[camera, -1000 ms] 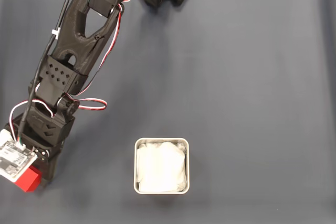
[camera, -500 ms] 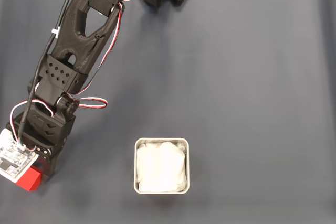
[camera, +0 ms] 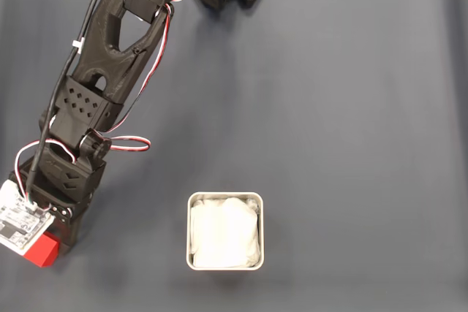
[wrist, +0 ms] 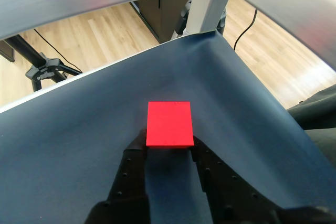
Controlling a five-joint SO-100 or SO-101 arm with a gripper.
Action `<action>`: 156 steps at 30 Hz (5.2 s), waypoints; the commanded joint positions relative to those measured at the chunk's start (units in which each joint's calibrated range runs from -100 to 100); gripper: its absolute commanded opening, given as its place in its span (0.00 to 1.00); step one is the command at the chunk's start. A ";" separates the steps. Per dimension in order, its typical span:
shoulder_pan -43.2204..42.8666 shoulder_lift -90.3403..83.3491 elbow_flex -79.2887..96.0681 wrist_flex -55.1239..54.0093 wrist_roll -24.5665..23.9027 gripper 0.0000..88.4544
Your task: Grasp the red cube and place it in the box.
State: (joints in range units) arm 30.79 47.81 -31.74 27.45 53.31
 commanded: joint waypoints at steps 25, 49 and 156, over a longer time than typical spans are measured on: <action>-7.42 -31.00 14.95 7.39 -0.20 0.14; -17.79 -52.75 33.74 8.95 -0.24 0.14; -25.32 -55.52 53.54 -3.43 -0.88 0.53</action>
State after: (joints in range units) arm 4.90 -6.30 22.24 25.14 52.67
